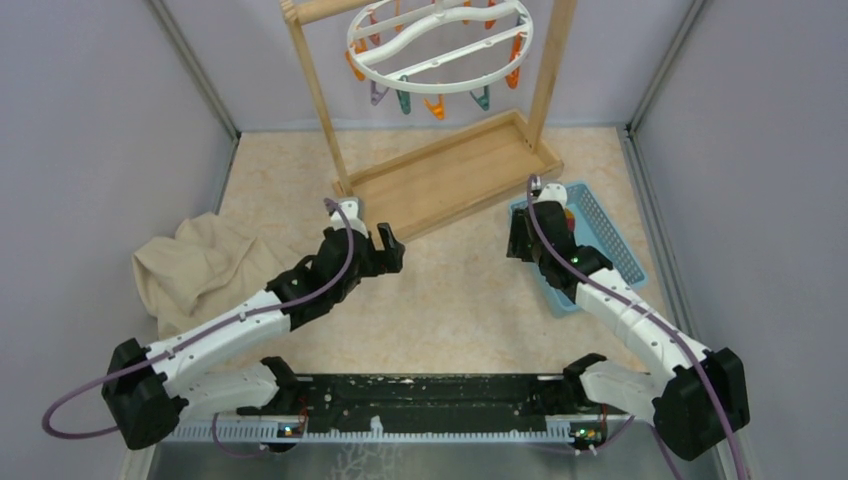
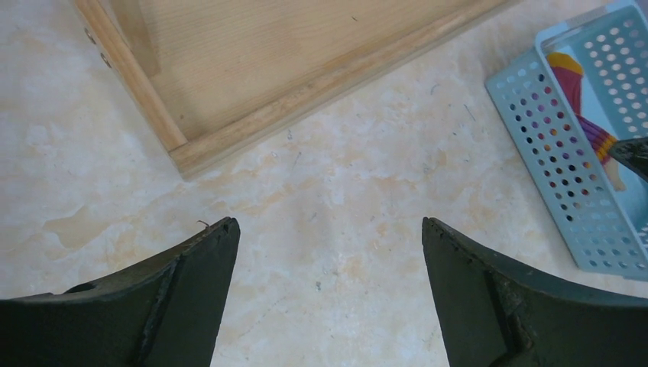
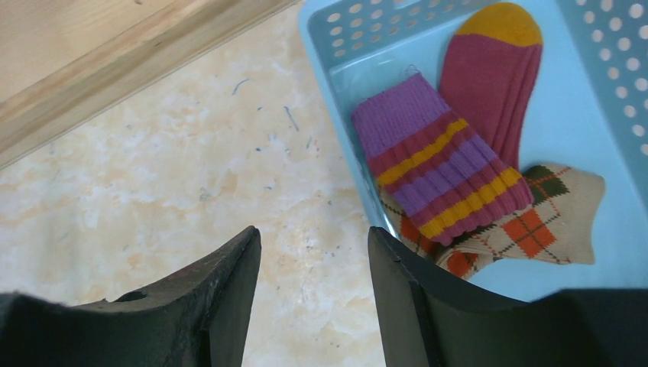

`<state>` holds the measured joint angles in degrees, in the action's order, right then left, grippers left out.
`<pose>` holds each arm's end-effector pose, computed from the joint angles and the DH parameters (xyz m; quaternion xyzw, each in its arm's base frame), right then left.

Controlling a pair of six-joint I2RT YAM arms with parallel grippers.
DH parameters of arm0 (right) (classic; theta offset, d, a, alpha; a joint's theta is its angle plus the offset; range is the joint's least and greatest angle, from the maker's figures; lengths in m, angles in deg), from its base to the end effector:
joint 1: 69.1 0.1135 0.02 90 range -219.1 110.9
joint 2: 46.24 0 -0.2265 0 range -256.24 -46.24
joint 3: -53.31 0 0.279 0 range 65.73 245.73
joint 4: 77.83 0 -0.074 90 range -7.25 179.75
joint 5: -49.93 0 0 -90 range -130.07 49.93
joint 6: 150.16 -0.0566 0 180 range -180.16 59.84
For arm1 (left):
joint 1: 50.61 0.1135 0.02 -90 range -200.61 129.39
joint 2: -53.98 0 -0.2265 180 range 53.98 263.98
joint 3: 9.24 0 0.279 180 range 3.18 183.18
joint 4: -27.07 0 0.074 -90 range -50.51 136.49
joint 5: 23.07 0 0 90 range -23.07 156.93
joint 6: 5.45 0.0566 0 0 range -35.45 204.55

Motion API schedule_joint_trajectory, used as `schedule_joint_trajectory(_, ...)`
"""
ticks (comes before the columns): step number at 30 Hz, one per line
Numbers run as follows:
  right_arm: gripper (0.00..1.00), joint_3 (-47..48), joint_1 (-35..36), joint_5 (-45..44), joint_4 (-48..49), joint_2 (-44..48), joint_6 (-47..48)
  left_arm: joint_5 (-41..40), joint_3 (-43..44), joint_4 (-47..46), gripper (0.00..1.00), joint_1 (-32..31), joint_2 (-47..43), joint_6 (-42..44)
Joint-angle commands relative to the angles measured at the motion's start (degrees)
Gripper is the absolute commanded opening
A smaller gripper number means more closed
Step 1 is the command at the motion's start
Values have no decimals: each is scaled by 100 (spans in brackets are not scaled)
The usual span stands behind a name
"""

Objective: Clip the socks to the hanger
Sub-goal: Move the bin to the center of the board.

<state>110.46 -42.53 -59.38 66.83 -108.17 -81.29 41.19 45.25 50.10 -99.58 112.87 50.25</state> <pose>0.2667 0.1125 0.2080 0.0282 0.8963 0.0290 0.4417 0.2103 -0.2042 0.2284 -0.0084 0.8411 -0.1941 0.5048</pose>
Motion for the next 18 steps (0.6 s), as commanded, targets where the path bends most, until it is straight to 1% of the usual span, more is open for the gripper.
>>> schedule_joint_trajectory(1, 54, -95, 66, 572, 623, 429, -14, -768, 222, -571, 93, 94, 484, 186)
schedule_joint_trajectory(4, 53, -140, 75, 846, 646, 459, 13, -1046, 1298, 770, 91, 546, 1432, -500)
schedule_joint_trajectory(6, 53, -140, 85, 877, 570, 461, 16, -881, 1976, 1564, 91, 987, 2128, -929)
schedule_joint_trajectory(7, 53, -151, 93, 859, 536, 481, 22, -794, 2213, 1722, 92, 1163, 2416, -945)
schedule_joint_trajectory(9, 53, -227, 101, 776, 521, 566, 38, -771, 2446, 1743, 92, 1392, 2827, -894)
schedule_joint_trajectory(12, 53, -325, 112, 683, 407, 687, 43, -796, 2442, 1591, 93, 1631, 3172, -979)
schedule_joint_trajectory(15, 53, -408, 112, 534, 316, 786, 72, -873, 2279, 1584, 92, 1753, 3307, -1270)
schedule_joint_trajectory(18, 53, -492, 112, 419, 312, 825, 81, -1170, 2052, 1573, 92, 1762, 3383, -1630)
